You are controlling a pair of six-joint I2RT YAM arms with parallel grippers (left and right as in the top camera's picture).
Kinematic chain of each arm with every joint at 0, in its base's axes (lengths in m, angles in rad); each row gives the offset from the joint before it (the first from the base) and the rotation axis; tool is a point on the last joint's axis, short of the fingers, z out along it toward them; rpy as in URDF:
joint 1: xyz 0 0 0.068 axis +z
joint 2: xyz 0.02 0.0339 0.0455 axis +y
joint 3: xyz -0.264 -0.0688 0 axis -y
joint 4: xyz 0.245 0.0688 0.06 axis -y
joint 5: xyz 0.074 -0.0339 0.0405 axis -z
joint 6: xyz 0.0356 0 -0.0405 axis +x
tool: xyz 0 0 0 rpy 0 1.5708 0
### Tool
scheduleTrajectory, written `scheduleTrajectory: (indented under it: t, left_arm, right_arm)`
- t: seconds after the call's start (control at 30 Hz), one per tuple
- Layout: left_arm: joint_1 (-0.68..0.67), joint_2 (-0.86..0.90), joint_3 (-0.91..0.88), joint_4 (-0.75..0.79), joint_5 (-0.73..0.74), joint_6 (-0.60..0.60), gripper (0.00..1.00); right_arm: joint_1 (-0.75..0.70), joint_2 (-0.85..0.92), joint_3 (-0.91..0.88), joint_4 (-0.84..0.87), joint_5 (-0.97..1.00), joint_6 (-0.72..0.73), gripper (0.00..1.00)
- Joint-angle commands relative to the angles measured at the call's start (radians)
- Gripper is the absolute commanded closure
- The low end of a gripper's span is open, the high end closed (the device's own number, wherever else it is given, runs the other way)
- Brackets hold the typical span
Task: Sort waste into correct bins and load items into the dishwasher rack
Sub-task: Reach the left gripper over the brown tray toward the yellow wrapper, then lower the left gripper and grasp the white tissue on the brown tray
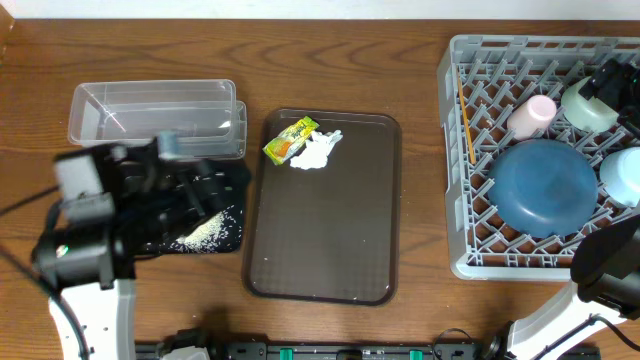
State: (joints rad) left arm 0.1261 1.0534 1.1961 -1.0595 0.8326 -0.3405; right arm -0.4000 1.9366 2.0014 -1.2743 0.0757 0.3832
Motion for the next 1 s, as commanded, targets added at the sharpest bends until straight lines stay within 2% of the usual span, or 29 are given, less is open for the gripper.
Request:
scheduleTrajectory:
  t: [0.0,0.17,0.27,0.33,0.47,0.5,0.53,0.7,0.73,0.97]
  left_arm:
    - [-0.196,0.121,0.116,0.002,-0.219,0.014,0.05]
    - [-0.427,0.344,0.269,0.038,-0.579,0.106,0.05]
    - [-0.5,0.451,0.268,0.129,-0.83,0.104,0.05]
    - [-0.523,0.52,0.268,0.162,-0.904,0.104,0.05]
    - [-0.531,0.657,0.268,0.241,-0.874,0.104,0.07]
    - [-0.531,0.686,0.268,0.264,-0.869,0.104,0.2]
    - [-0.531,0.718,0.268,0.294,-0.87,0.105,0.25]
    - [-0.532,0.83,0.268,0.407,-0.836,0.175,0.24]
    - [-0.531,0.849,0.268,0.42,-0.82,0.182,0.21]
    - [-0.533,0.951,0.268,0.444,-0.8,0.188,0.2]
  right_arm:
    - [-0.011,-0.006,-0.001,-0.001,0.003,0.013,0.01]
    - [-0.011,-0.006,-0.001,-0.001,0.003,0.013,0.01]
    - [-0.011,-0.006,-0.001,-0.001,0.003,0.013,0.01]
    - [-0.011,-0.006,-0.001,-0.001,0.003,0.013,0.01]
    - [-0.011,-0.006,-0.001,-0.001,0.003,0.013,0.01]
    - [-0.011,-0.006,-0.001,-0.001,0.003,0.013,0.01]
    - [-0.011,-0.006,-0.001,-0.001,0.002,0.013,0.01]
    - [-0.011,-0.006,-0.001,-0.001,0.003,0.013,0.01]
    - [-0.011,-0.006,-0.001,-0.001,0.002,0.013,0.01]
    - [-0.011,-0.006,-0.001,-0.001,0.003,0.013,0.01]
